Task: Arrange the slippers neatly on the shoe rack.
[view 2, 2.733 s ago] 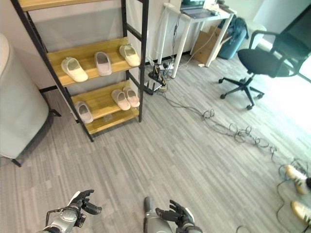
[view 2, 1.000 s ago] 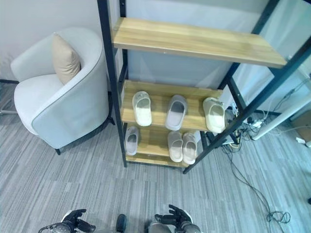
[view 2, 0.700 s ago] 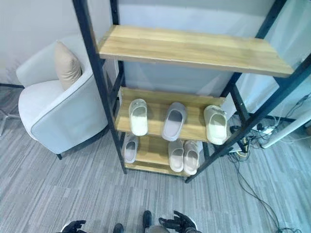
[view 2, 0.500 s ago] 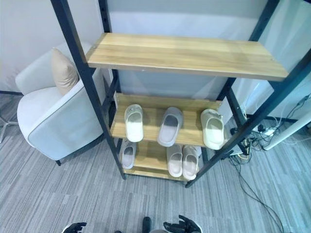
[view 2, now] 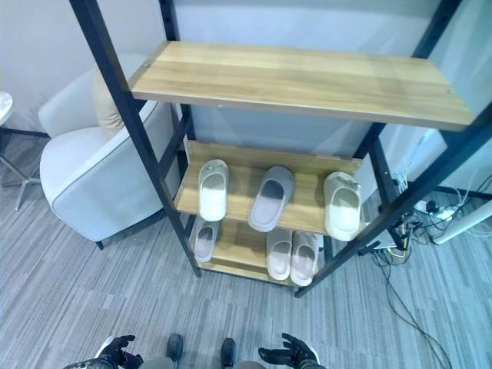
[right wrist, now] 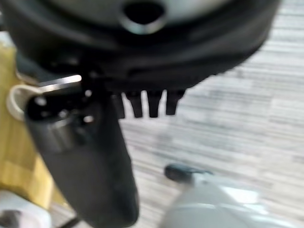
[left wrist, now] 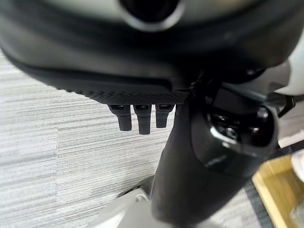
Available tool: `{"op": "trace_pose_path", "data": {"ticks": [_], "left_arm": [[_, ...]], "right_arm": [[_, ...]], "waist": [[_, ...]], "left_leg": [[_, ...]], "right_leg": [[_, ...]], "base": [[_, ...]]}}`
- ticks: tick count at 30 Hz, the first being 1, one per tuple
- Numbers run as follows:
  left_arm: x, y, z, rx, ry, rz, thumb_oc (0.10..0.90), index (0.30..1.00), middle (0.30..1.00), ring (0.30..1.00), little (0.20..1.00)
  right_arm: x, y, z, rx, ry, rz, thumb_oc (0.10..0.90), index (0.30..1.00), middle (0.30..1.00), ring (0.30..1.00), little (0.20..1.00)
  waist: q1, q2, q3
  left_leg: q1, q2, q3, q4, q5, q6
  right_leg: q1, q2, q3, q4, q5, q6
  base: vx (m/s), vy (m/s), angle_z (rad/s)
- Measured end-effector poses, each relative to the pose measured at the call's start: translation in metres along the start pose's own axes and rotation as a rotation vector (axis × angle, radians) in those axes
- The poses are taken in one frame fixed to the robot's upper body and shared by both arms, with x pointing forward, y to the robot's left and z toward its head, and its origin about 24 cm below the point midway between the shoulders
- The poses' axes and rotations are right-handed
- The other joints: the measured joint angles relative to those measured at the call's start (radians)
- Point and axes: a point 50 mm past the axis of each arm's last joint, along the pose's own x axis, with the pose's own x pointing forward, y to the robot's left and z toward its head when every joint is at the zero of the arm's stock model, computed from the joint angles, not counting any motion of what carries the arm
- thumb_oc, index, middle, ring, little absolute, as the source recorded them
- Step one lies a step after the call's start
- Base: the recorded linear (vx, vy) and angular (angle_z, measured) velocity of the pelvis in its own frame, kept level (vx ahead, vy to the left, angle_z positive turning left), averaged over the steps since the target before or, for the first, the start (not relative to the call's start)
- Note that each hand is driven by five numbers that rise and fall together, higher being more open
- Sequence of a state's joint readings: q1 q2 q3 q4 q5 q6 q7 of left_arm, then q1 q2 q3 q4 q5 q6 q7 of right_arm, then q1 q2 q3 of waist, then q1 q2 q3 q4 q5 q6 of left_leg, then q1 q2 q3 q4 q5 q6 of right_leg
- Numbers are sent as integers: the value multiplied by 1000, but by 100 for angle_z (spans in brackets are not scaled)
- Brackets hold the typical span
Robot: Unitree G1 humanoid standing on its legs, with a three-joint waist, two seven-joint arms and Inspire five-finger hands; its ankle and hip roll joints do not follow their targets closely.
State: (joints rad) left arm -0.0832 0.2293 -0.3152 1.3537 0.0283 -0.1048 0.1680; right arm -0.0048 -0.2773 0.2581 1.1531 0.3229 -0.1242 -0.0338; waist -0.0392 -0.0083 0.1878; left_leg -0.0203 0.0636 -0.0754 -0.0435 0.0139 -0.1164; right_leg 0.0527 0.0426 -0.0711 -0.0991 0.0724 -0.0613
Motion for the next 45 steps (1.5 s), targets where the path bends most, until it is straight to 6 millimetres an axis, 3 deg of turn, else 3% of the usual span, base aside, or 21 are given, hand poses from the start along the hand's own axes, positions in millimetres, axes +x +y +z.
{"op": "trace_pose_path", "data": {"ticks": [1,3,6,10,14,18,27,29,32,37,42,45], "left_arm": [[0,-2,1,6,-3,-4,800,900,900,900,900],[0,-2,0,12,-3,-6,800,900,900,900,900],[-1,-2,-6,11,8,-6,800,900,900,900,900],[-3,-1,-14,-18,32,0,800,900,900,900,900],[-2,2,-9,-38,5,9,800,900,900,900,900],[-2,0,-3,-47,-30,1,800,900,900,900,900],[-4,-7,-2,-58,-37,-28,800,900,900,900,900],[-4,-6,-6,-70,-26,-25,800,900,900,900,900],[-5,-5,-9,-91,-19,-22,800,900,900,900,900],[-7,-6,-21,-120,7,-30,800,900,900,900,900],[-8,-7,-22,-121,3,-39,800,900,900,900,900],[-8,-8,-20,-120,-8,-42,800,900,900,900,900]], "right_arm": [[0,-2,1,-13,-6,-4,800,900,900,900,900],[-3,1,-2,-35,-22,3,800,900,900,900,900],[-7,5,-2,-31,-46,22,800,900,900,900,900],[-12,20,25,-41,-192,96,800,900,900,900,900],[-18,41,64,-156,-355,200,800,900,900,900,900],[-21,57,88,-236,-440,279,800,900,900,900,900],[-48,81,109,-510,-591,481,800,900,900,900,900],[-59,79,122,-555,-653,512,800,900,900,900,900],[-95,62,150,-629,-817,580,800,900,900,900,900],[-135,29,198,-547,-1103,439,800,900,900,900,900],[-146,-1,217,-530,-1220,188,800,900,900,900,900],[-139,-12,218,-567,-1218,39,800,900,900,900,900]], "waist": [[-2,9,-4],[-1,9,-9],[-3,1,-16],[-2,0,-25],[1,-10,-35],[5,-14,-60],[24,-15,-81],[26,-18,-83],[26,-22,-86],[21,-30,-103],[21,-26,-105],[21,-23,-106]], "left_leg": [[3,-1,-2,13,3,7],[12,-12,17,10,72,46],[37,-39,46,-20,73,77],[68,-66,97,-45,71,109],[72,-73,104,-46,65,117],[73,-73,97,-47,64,117],[79,-65,87,-51,62,111],[76,-63,80,-52,64,108],[71,-62,67,-51,71,108],[71,-59,65,-49,72,107],[68,-60,64,-52,71,106],[65,-60,58,-52,71,107]], "right_leg": [[-1,3,4,0,-1,4],[4,-5,30,7,-7,30],[-2,-33,59,13,-15,55],[2,-63,103,14,-9,91],[7,-72,106,8,-9,98],[11,-70,103,7,-11,101],[20,-62,98,0,-17,108],[21,-59,92,0,-17,107],[21,-59,76,0,-17,107],[21,-56,74,0,-17,107],[19,-57,73,0,-19,107],[18,-56,71,0,-20,105]], "base": [[69,88,-28],[99,130,-27],[77,128,-29],[40,92,-29],[42,59,-6],[25,17,3],[11,-16,2],[22,-43,14],[15,-29,13],[7,-2,0],[24,-13,0],[23,-11,3]]}}
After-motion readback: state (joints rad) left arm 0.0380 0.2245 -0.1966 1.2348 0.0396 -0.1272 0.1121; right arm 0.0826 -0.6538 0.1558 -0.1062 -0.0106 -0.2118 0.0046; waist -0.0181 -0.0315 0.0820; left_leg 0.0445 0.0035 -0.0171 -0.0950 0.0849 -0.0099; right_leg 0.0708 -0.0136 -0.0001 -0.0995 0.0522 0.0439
